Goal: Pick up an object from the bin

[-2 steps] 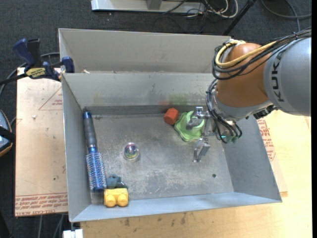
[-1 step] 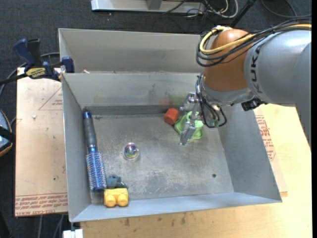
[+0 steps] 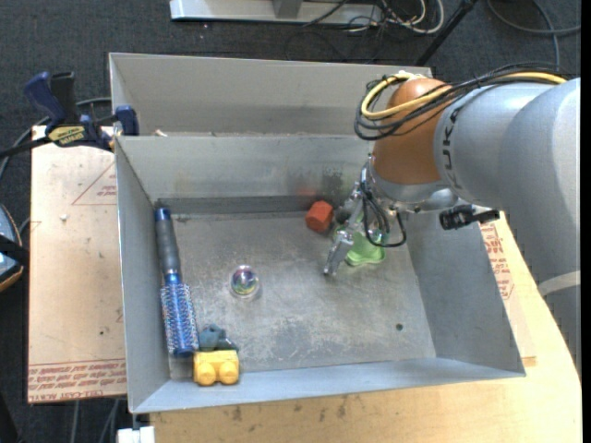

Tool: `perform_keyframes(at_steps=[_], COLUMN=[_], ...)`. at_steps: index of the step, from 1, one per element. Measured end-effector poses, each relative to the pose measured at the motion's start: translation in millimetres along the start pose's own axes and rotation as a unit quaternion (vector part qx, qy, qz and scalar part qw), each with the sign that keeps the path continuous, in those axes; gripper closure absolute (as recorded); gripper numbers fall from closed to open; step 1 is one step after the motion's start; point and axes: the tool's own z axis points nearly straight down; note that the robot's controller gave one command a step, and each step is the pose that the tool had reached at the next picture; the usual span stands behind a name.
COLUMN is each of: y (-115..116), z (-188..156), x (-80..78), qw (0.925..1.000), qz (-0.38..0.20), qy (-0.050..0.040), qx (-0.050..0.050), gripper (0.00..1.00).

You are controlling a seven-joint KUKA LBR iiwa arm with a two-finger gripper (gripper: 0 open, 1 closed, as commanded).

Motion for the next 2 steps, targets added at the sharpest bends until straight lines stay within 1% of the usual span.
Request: perform_keyframes(at_steps=[1, 2], y=[-52.7, -112.2], z=[-1.1, -0.4], x=[10.4, -0.9], qw=[0.9995, 0.9998], qz=[0.032, 0.022], qy=[-0.0037, -0.0026], qx=[-0.001, 0.000], gripper=[0.00, 0.00])
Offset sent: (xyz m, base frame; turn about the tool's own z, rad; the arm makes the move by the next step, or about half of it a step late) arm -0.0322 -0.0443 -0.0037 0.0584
